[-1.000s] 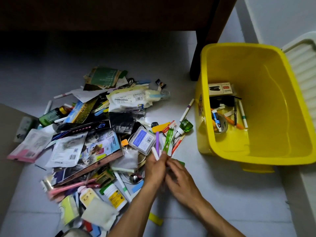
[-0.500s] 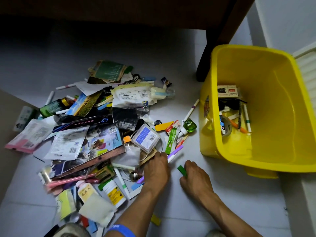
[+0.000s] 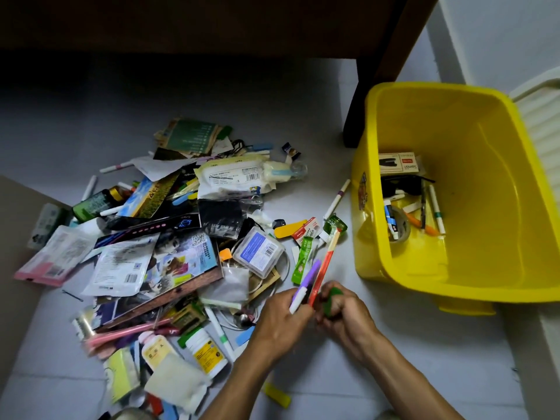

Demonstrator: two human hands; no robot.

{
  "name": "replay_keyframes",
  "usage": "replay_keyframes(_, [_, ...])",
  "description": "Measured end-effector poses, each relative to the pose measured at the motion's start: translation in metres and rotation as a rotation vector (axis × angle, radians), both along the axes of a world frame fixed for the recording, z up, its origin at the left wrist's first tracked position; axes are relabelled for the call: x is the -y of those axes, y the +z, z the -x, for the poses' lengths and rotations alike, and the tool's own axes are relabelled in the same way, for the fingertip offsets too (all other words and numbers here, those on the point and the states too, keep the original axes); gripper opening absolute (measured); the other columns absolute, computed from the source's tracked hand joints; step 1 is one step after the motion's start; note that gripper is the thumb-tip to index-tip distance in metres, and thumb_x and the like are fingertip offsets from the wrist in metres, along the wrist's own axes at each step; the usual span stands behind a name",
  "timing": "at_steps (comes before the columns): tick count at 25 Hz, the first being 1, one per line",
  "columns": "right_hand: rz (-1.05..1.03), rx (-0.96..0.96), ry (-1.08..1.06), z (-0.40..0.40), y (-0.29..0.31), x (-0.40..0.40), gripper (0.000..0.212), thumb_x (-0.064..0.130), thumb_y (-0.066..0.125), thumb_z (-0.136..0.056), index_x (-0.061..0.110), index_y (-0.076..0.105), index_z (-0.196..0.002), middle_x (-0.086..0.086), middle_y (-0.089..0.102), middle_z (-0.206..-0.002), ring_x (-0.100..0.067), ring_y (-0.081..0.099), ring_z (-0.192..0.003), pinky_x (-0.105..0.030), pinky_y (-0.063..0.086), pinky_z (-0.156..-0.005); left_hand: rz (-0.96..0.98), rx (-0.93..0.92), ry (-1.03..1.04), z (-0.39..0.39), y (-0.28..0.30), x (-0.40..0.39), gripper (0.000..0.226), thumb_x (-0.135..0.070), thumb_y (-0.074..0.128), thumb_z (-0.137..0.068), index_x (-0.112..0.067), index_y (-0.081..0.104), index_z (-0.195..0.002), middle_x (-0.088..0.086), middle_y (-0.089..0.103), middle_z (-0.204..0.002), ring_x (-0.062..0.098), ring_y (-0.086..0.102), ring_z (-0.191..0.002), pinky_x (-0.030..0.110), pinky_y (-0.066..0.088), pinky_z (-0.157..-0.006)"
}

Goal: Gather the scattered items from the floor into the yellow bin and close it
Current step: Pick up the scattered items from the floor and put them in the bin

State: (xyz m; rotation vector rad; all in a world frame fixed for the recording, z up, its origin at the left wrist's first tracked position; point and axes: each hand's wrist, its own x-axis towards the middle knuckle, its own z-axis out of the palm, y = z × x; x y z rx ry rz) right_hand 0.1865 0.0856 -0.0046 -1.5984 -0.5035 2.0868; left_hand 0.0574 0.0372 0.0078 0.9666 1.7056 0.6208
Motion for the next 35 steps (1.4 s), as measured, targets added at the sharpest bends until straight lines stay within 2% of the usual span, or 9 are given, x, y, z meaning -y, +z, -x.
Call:
replay_keyframes(5, [-0.47, -0.039, 0.064, 0.003, 0.088, -0.02, 0.025, 0.035, 0.051, -0.086, 0.016, 0.066, -0.082, -0.01, 0.051, -0.066, -0.016, 0.044, -0.051, -0.028, 0.038, -0.042, -0.117, 0.372, 0.062, -0.003, 0.095, -0.037, 0.024, -0.03, 0.05, -0.07, -0.012, 0.065, -0.068, 0.012, 0.067, -0.062, 0.018, 0.051, -0.046, 0.023, 0.038, -0.041])
replay_keyframes(9, [-0.589, 0.144, -0.252, -0.039, 0.155, -0.073, 0.024, 0.027, 0.05, -0.097, 0.017, 0.069, -0.108, -0.008, 0.072, -0.086, -0.016, 0.065, -0.061, -0.028, 0.051, -0.047, 0.032, 0.675, 0.188, -0.055, 0.162, -0.121, 0.019, -0.025, 0.06, -0.084, -0.006, 0.063, -0.082, 0.01, 0.058, -0.063, 0.019, 0.052, -0.049, 0.025, 0.044, -0.044])
replay_keyframes(13, [-0.473, -0.003, -0.375, -0.078, 0.165, -0.092, 0.022, 0.02, 0.045, -0.102, 0.012, 0.06, -0.116, -0.003, 0.064, -0.112, -0.018, 0.066, -0.103, -0.031, 0.056, -0.076, 0.167, 0.887, 0.344, -0.075, 0.182, -0.155, 0.067, -0.054, 0.051, -0.094, -0.002, 0.049, -0.136, 0.018, 0.055, -0.119, 0.03, 0.061, -0.096, 0.04, 0.051, -0.079])
replay_keyframes(16, [-0.512, 0.129, -0.279, -0.084, 0.154, -0.078, 0.039, 0.018, 0.045, -0.102, 0.013, 0.046, -0.14, -0.002, 0.057, -0.129, -0.016, 0.056, -0.119, -0.031, 0.047, -0.098, 0.128, 0.901, 0.409, -0.054, 0.173, -0.129, 0.072, -0.056, 0.043, -0.097, -0.004, 0.036, -0.146, 0.016, 0.045, -0.146, 0.033, 0.05, -0.127, 0.044, 0.045, -0.098])
replay_keyframes(19, [-0.6, 0.327, -0.131, -0.078, 0.152, -0.06, 0.037, 0.017, 0.051, -0.1, 0.015, 0.052, -0.137, -0.001, 0.063, -0.123, -0.011, 0.064, -0.103, -0.027, 0.05, -0.089, 0.048, 0.822, 0.598, -0.011, 0.155, -0.083, 0.057, -0.047, 0.041, -0.101, -0.004, 0.049, -0.137, 0.014, 0.055, -0.136, 0.029, 0.058, -0.116, 0.04, 0.049, -0.094])
replay_keyframes(23, [-0.743, 0.333, 0.207, -0.045, 0.145, -0.018, 0.023, 0.008, 0.053, -0.097, 0.024, 0.071, -0.099, -0.002, 0.072, -0.098, -0.022, 0.069, -0.093, -0.026, 0.058, -0.079, 0.078, 0.548, 0.83, 0.065, 0.123, 0.001, 0.031, -0.035, 0.044, -0.101, -0.011, 0.063, -0.108, 0.005, 0.068, -0.099, 0.019, 0.063, -0.08, 0.029, 0.051, -0.066])
replay_keyframes(26, [-0.725, 0.338, 0.514, -0.009, 0.132, 0.014, 0.023, 0.006, 0.057, -0.095, 0.024, 0.072, -0.092, -0.005, 0.073, -0.093, -0.024, 0.071, -0.084, -0.028, 0.057, -0.068, 0.121, 0.319, 0.856, 0.099, 0.091, 0.056, 0.018, -0.022, 0.052, -0.096, -0.013, 0.067, -0.093, 0.004, 0.065, -0.079, 0.018, 0.057, -0.064, 0.024, 0.042, -0.052])
replay_keyframes(32, [-0.941, 0.66, 1.416, 0.046, 0.048, 0.08, 0.024, 0.038, 0.059, -0.085, 0.029, 0.058, -0.107, 0.009, 0.066, -0.097, -0.019, 0.063, -0.09, -0.029, 0.045, -0.073, 0.217, -0.448, 0.682, 0.115, 0.029, 0.127, 0.013, -0.026, 0.064, -0.083, -0.029, 0.06, -0.095, -0.003, 0.068, -0.102, 0.016, 0.057, -0.081, 0.028, 0.04, -0.067])
replay_keyframes(35, [-0.953, 0.763, 1.805, 0.044, 0.003, 0.116, 0.041, 0.047, 0.053, -0.087, 0.022, 0.044, -0.119, -0.002, 0.056, -0.116, -0.028, 0.057, -0.102, -0.035, 0.043, -0.077, 0.254, -0.559, 0.48, 0.105, -0.003, 0.139, 0.053, -0.049, 0.066, -0.081, -0.02, 0.05, -0.123, 0.003, 0.064, -0.118, 0.024, 0.06, -0.1, 0.037, 0.049, -0.079])
